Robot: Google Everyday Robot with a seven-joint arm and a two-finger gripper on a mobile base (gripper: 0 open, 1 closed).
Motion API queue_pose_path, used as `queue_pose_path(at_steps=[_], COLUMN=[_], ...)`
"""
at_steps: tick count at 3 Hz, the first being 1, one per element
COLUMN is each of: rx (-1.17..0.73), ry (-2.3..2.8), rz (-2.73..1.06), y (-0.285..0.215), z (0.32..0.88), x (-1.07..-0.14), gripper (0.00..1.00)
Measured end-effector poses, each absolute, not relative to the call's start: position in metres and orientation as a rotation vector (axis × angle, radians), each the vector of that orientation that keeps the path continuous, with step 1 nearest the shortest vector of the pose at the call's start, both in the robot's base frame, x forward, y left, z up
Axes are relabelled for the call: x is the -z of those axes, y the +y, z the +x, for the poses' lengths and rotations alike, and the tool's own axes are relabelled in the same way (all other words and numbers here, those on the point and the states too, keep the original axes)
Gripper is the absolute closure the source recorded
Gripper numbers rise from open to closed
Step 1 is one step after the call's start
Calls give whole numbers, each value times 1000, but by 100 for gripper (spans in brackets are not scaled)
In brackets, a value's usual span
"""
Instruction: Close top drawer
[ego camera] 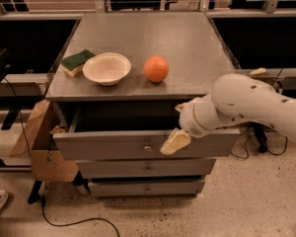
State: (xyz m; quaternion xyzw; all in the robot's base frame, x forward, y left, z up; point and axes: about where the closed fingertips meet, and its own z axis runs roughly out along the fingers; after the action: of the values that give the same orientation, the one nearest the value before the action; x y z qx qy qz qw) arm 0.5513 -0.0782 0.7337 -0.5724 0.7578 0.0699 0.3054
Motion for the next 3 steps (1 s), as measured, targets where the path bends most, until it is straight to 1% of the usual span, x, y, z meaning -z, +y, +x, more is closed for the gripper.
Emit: queue_pose_path(at_steps=[2, 3], rx=[-221, -245], ry=[2048, 2086], rz=[-1364, -1337], y=[-126, -134], z=[502, 499], x=[-752, -741], gripper=[66, 89])
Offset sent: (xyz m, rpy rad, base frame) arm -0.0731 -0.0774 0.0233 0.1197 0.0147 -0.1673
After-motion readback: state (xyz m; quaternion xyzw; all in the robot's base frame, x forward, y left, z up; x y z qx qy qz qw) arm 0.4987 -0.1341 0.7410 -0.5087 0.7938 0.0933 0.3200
